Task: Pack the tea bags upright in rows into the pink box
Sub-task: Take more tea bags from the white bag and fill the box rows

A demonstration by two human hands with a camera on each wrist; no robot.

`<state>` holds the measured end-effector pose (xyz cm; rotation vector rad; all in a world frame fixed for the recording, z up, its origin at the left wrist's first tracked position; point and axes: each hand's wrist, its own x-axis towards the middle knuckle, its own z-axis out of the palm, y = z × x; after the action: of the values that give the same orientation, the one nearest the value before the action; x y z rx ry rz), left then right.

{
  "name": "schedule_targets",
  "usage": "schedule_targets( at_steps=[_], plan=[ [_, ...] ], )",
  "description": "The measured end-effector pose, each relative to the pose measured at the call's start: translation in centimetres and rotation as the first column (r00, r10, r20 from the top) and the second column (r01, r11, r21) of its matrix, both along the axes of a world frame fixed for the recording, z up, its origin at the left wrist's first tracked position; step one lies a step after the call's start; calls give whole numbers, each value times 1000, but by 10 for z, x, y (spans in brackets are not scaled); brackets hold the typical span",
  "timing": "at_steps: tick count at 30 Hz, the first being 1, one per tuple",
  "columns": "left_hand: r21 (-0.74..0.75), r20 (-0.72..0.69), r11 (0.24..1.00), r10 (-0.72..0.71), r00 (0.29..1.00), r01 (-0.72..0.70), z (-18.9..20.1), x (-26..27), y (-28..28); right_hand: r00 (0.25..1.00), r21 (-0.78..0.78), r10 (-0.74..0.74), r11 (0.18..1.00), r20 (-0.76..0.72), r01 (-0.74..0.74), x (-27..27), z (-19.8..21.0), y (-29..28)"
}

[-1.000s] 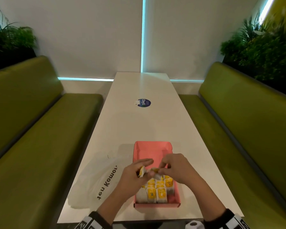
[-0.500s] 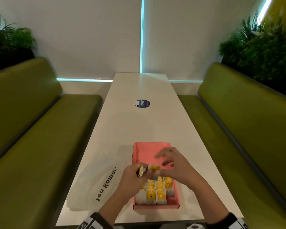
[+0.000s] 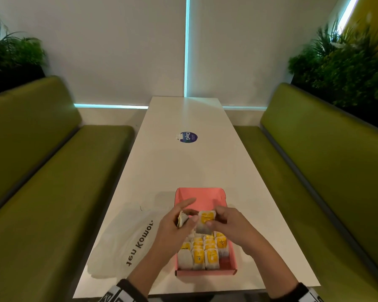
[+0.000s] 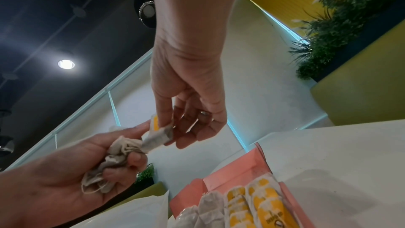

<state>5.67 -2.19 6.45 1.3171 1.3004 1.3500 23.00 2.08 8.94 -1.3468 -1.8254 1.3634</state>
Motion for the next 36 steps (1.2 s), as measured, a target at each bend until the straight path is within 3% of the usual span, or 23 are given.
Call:
schedule_targets(
  at_steps=[3, 6, 10, 15, 19, 23, 30, 36],
  plan=[
    [3, -80, 996, -92, 993, 93, -2, -4, 2, 1000, -18, 18, 1000, -24, -18, 0, 2, 0],
    [-25, -123, 995, -99, 987, 97, -3, -4, 3, 994, -45, 4, 999, -110, -9, -1, 5, -1],
    [-54, -13, 995, -80, 997, 79, -2, -2, 2, 985, -94, -50, 995, -166, 34, -2, 7, -2],
    [-53, 88, 986, -154, 984, 159, 2, -5, -1, 957, -150, -173, 979, -232, 141, -1, 9, -1],
    [-31, -37, 965, -262, 964, 261, 1, -5, -3, 919, -187, -219, 968, -326, 165, -6, 9, -5],
    [1, -146, 966, -256, 955, 259, -4, -6, -3, 841, -318, -319, 929, -436, 188, -9, 9, -5],
    [170, -243, 953, -206, 948, 250, -6, 6, -8, 791, -257, -422, 905, -444, 338, -22, 6, -9],
    [144, -214, 956, -221, 951, 255, -13, 7, -8, 707, -278, -447, 894, -548, 350, -26, 6, -10]
  ],
)
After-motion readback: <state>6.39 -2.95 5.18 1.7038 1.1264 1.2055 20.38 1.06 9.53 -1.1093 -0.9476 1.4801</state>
